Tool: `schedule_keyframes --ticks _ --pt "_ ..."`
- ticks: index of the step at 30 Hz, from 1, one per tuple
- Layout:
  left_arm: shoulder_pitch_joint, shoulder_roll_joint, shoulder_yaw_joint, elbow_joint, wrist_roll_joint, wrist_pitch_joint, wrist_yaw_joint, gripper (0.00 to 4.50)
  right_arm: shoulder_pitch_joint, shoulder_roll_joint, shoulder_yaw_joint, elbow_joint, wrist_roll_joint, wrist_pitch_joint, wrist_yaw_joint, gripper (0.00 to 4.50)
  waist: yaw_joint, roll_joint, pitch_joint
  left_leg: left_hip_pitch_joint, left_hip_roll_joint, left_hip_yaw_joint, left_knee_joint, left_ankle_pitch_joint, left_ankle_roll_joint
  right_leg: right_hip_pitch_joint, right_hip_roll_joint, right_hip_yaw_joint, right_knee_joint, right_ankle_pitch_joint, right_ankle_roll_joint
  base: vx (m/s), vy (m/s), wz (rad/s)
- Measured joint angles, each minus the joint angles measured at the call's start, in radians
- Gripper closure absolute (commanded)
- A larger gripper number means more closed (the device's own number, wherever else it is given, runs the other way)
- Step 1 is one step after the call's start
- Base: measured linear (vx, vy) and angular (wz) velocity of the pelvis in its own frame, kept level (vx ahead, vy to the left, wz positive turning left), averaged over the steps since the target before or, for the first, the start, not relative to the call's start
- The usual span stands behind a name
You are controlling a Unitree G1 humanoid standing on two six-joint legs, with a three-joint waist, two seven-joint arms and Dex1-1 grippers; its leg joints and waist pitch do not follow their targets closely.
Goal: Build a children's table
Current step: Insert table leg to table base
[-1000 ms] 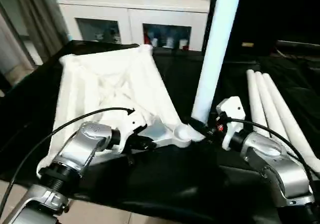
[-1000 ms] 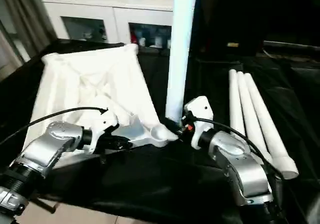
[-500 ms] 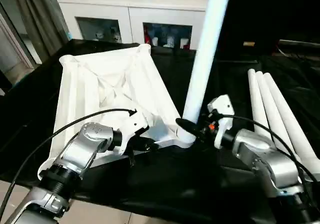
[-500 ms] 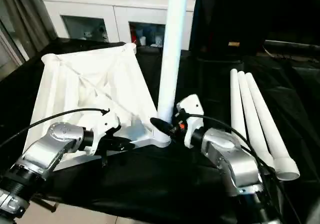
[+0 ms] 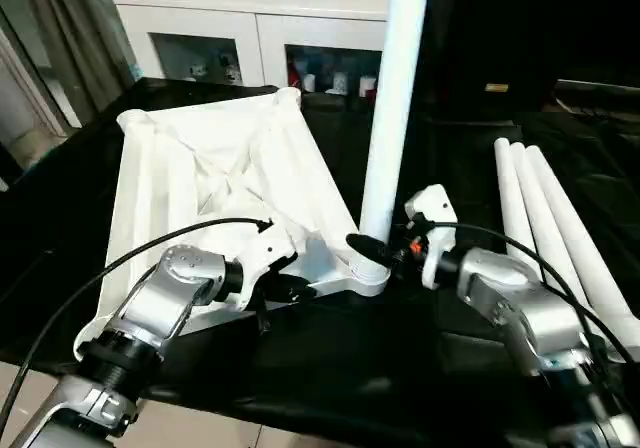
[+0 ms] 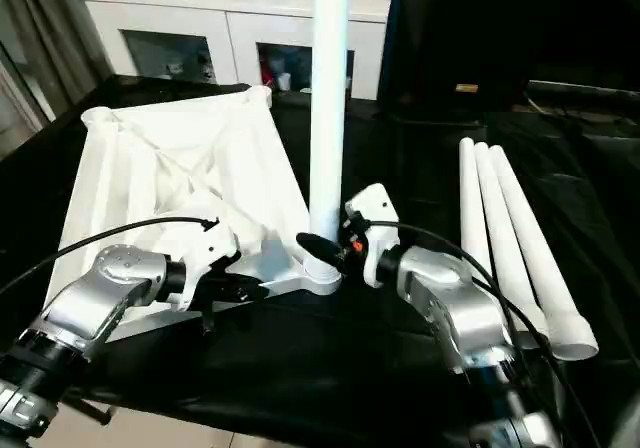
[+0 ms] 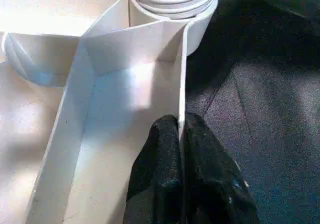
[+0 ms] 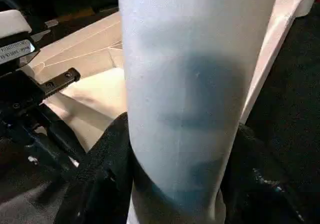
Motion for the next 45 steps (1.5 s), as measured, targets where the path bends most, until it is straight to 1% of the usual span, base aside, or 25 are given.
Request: schedule_keyframes --ticks 6,11,22,25,26,29,33,37,41,45 --pt "0.022 -0.009 0.02 -0.001 0.0 -0.028 0.006 4.5 -0.002 0.012 0.0 0.025 -0.002 -0.027 0.005 2.61 -0.005 0.002 -0.001 0.001 0.002 0.003 0.0 0.0 0.0 0.0 0.0 0.001 0.0 0.0 0.0 0.0 0.0 0.0" --pt "0.043 -0.021 0.046 -0.008 -0.002 -0.028 0.012 4.5 -0.002 0.025 -0.002 0.042 -0.002 -0.038 0.01 2.61 -0.007 0.003 -0.002 0.002 0.004 0.008 -0.001 0.0 0.0 0.0 0.0 0.001 0.0 0.0 0.0 0.0 0.0 0.0" --pt "0.058 -0.023 0.055 -0.019 0.002 -0.034 0.014 4.5 0.005 0.034 -0.005 0.045 -0.005 -0.054 0.012 2.61 -0.007 0.005 -0.003 0.005 0.005 0.014 -0.005 0.0 0.0 0.0 0.0 0.004 -0.001 0.0 0.0 0.0 0.0 0.0" --pt "0.058 -0.024 0.054 -0.019 0.009 -0.039 0.015 4.5 0.02 0.058 -0.042 0.056 0.012 -0.058 0.002 2.61 -0.006 0.003 -0.003 0.006 0.005 0.014 -0.006 0.0 0.0 0.001 0.0 0.004 -0.001 0.0 0.0 0.0 0.0 0.0" --pt "0.056 -0.027 0.054 -0.017 0.01 -0.039 0.016 4.5 0.033 0.071 -0.064 0.061 0.027 -0.065 -0.001 2.61 -0.005 0.004 -0.003 0.006 0.005 0.014 -0.006 0.0 0.0 0.001 -0.001 0.004 -0.001 0.0 0.0 0.0 0.0 0.0" --pt "0.054 -0.03 0.054 -0.013 0.011 -0.039 0.016 4.5 0.052 0.081 -0.093 0.076 0.061 -0.085 -0.001 2.61 -0.004 0.004 -0.003 0.008 0.005 0.016 -0.007 0.0 0.0 0.001 -0.001 0.004 -0.002 0.0 0.0 0.0 0.0 0.0" --pt "0.051 -0.034 0.052 -0.009 0.012 -0.039 0.015 4.5 0.084 0.098 -0.118 0.082 0.09 -0.121 -0.002 2.61 -0.002 0.005 -0.004 0.008 0.005 0.016 -0.009 0.0 0.0 0.002 -0.001 0.004 -0.004 0.0 0.0 0.0 0.0 0.0" --pt "0.043 -0.04 0.049 -0.001 0.018 -0.04 0.014 4.5 0.115 0.124 -0.15 0.09 0.098 -0.17 -0.001 2.61 0.0 0.005 -0.004 0.008 0.005 0.017 -0.011 0.0 0.0 0.002 -0.001 0.004 -0.005 0.0 0.0 0.0 0.0 0.0" --pt "0.034 -0.047 0.048 0.014 0.03 -0.048 0.014 4.5 0.147 0.152 -0.175 0.117 0.116 -0.249 -0.004 2.61 0.005 0.006 -0.005 0.009 0.005 0.017 -0.012 0.0 0.0 0.003 -0.002 0.003 -0.006 0.0 0.0 0.0 0.0 0.0" --pt "0.028 -0.051 0.048 0.027 0.03 -0.057 0.015 4.5 0.174 0.17 -0.176 0.128 0.116 -0.325 -0.012 2.61 0.007 0.007 -0.005 0.009 0.005 0.018 -0.013 0.0 0.0 0.003 -0.002 0.003 -0.006 0.0 0.0 0.0 0.0 0.0"
